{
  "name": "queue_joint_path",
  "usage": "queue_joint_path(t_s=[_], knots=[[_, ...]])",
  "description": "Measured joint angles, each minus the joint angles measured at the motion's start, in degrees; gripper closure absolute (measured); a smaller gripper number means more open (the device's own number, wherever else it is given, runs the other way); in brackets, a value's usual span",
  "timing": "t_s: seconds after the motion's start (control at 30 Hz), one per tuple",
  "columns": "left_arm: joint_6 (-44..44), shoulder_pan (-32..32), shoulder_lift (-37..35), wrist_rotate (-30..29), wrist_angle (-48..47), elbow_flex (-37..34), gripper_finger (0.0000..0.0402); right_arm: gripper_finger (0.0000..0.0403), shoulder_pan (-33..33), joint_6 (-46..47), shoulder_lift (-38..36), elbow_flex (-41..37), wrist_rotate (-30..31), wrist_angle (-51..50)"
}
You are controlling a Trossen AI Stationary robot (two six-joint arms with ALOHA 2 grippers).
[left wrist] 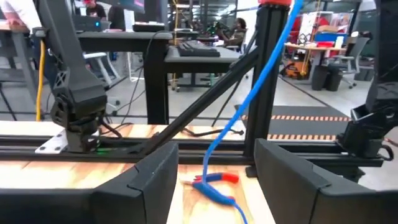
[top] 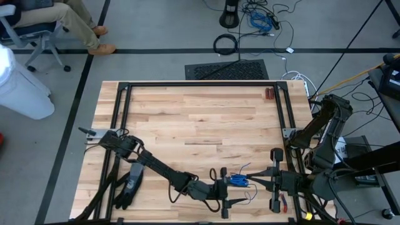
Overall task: Coil cords
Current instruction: Coil the blue wire onto the spool
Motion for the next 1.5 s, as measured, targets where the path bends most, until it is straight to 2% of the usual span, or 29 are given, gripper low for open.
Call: queue_joint_path(t_s=[0.53,0.83,1.17,1.5], knots=[[0.2,0.2,0.0,1.4,1.5,0.0,0.0293,0.0403,0.0,0.0,0.0,0.0,0.0,0.0],[0.2,0.2,0.0,1.2,1.6,0.0,0.0389,0.0403,0.0,0.0,0.0,0.0,0.0,0.0],[0.2,0.2,0.0,-3.8,-3.3,0.0,0.0398,0.0403,0.0,0.3,0.0,0.0,-1.1,0.0],[0.6,-0.3,-3.6,-11.7,-16.3,0.0,0.0399,0.0403,0.1,1.0,0.0,0.0,-1.7,0.0]])
